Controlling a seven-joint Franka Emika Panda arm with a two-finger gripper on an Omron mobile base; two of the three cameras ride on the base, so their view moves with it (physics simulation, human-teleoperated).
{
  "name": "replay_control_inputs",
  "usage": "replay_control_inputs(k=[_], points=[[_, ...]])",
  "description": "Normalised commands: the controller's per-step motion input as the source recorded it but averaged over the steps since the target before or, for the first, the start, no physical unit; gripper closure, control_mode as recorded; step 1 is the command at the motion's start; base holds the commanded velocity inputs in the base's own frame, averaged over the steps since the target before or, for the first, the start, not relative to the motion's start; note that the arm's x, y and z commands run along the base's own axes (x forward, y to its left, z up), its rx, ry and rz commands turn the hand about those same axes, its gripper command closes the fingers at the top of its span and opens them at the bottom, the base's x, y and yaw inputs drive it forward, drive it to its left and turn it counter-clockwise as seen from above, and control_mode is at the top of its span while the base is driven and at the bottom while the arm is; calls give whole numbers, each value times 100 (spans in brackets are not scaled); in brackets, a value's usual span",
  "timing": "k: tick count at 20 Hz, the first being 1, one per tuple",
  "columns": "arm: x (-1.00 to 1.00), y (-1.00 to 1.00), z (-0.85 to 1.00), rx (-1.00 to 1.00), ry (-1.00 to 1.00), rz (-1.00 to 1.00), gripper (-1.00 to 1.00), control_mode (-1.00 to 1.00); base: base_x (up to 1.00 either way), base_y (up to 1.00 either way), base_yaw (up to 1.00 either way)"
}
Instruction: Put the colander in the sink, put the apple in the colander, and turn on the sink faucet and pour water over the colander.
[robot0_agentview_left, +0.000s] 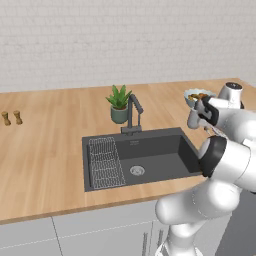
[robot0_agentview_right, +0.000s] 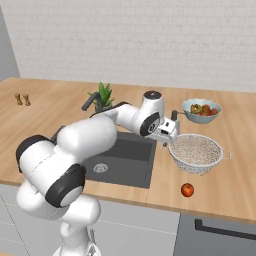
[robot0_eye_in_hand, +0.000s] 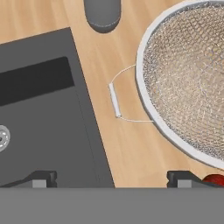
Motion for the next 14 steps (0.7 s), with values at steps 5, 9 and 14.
replay_control_inputs(k=[5,9,14], points=[[24,-20,-14,0,0,0,-100,-100,0,0,0],[22,-24,-7,0,0,0,-100,-100,0,0,0],[19,-9,-13,0,0,0,-100,-100,0,0,0]])
